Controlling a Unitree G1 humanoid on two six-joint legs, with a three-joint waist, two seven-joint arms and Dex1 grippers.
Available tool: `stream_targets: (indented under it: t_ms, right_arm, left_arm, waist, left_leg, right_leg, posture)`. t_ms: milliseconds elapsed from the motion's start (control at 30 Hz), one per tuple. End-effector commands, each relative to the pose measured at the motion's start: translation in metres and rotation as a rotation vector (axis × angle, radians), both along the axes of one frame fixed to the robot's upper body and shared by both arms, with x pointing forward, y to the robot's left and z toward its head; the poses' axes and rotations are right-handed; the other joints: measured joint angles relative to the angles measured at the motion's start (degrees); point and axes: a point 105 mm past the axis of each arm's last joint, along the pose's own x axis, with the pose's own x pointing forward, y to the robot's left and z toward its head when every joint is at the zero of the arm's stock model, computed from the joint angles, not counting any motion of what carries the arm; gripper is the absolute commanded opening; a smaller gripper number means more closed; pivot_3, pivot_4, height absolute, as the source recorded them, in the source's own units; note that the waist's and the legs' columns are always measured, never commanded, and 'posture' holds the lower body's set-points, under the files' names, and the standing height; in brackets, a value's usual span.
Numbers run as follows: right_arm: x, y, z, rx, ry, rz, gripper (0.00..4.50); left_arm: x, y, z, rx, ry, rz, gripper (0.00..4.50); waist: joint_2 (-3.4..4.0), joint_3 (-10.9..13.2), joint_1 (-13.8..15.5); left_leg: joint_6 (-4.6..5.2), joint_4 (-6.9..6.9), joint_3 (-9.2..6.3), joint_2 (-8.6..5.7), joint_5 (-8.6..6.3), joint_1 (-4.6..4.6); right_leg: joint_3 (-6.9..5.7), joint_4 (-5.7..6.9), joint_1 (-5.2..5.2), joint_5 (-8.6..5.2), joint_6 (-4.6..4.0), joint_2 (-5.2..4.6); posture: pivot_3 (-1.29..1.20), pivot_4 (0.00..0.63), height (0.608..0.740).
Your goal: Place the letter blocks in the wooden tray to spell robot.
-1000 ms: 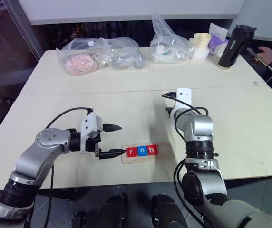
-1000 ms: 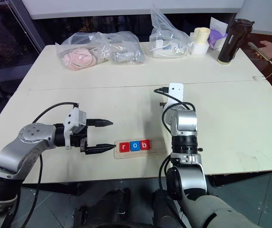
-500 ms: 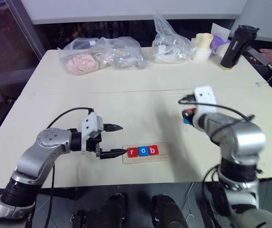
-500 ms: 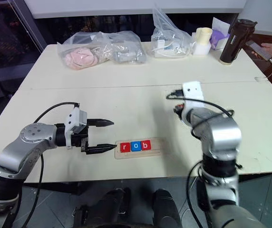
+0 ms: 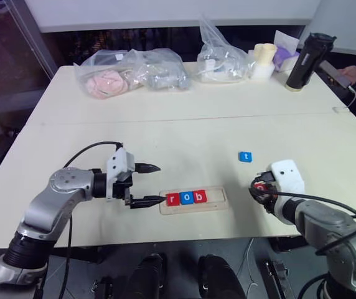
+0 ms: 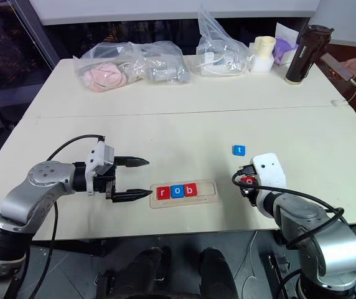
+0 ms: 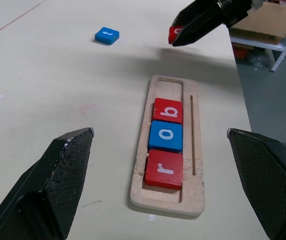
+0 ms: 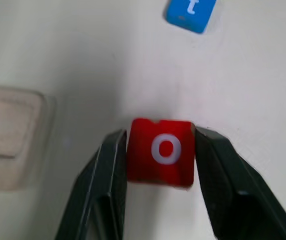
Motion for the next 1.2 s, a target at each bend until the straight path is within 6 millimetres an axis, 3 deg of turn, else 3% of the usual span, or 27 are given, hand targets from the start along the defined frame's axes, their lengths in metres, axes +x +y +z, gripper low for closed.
stream_targets:
  t_ms: [33,233,433,533,667,800,1033,1200]
  right_arm:
    - [-0.001,0.004,0.002,0.0,-0.012,0.005,1.42]
    - [0.007,0.002,0.007,-0.021,0.003,0.052,4.43]
    - [0.005,0.014,0.045,-0.14,-0.013,0.476,4.47]
    - [0.0,0.008,0.05,-0.195,0.003,0.661,4.47]
    - [0.001,-0.013,0.043,-0.327,-0.033,0.899,4.47]
    - [0.01,-0.042,0.025,-0.377,0.029,0.978,4.47]
    - [0.017,-0.056,-0.001,-0.358,0.103,1.041,4.47]
    - [0.02,-0.059,-0.009,-0.338,0.115,1.038,4.47]
  left_arm:
    - [0.001,-0.005,0.009,-0.019,-0.041,-0.018,4.5]
    - [0.001,-0.004,0.009,-0.013,-0.042,-0.02,4.5]
    - [0.002,-0.003,0.01,-0.008,-0.043,-0.017,4.5]
    - [0.004,-0.003,0.01,-0.007,-0.046,-0.017,4.5]
    - [0.006,-0.004,0.011,-0.007,-0.054,-0.018,4.5]
    - [0.007,-0.004,0.012,-0.016,-0.053,-0.01,4.5]
    - [0.005,-0.003,0.013,-0.019,-0.056,0.003,4.5]
    - [0.004,-0.002,0.013,-0.019,-0.055,0.007,4.5]
  waist:
    - [0.0,0.0,0.0]
    - [0.0,0.0,0.0]
    - [0.01,0.0,0.0]
    - [-0.02,0.0,0.3]
    - [-0.05,0.0,0.8]
    - [-0.05,0.0,0.9]
    - [-0.04,0.1,1.3]
    - [-0.03,0.1,1.3]
  left_leg:
    - [0.0,0.0,0.0,0.0,0.0,-0.02]
    - [0.03,-0.01,0.0,0.0,-0.01,-0.09]
    - [0.13,-0.01,-0.01,0.0,-0.07,-0.12]
    - [0.29,-0.01,-0.04,0.01,-0.17,-0.12]
    - [0.49,0.07,0.03,-0.02,-0.31,-0.12]
    - [0.54,0.14,0.09,-0.04,-0.35,0.02]
    - [0.51,0.09,0.07,-0.02,-0.36,0.07]
    - [0.51,0.11,0.07,-0.03,-0.36,0.06]
  right_leg:
    - [0.0,-0.03,0.0,0.0,0.0,0.0]
    - [-0.01,-0.19,0.01,0.01,0.0,0.0]
    - [-0.09,-0.42,0.12,0.02,0.02,0.0]
    - [-0.2,-0.65,0.29,0.0,0.07,0.0]
    - [-0.2,-0.83,0.46,-0.04,0.19,-0.08]
    - [-0.14,-0.98,0.66,0.05,0.33,-0.1]
    - [-0.13,-0.97,0.65,0.05,0.28,-0.1]
    - [-0.11,-0.98,0.65,0.06,0.28,-0.11]
  posture:
    - [0.0,0.15,0.738]
    - [0.0,0.15,0.738]
    - [0.0,0.15,0.738]
    - [0.0,0.15,0.738]
    - [0.0,0.15,0.738]
    - [0.0,0.15,0.738]
    - [0.0,0.15,0.738]
    - [0.0,0.15,0.738]
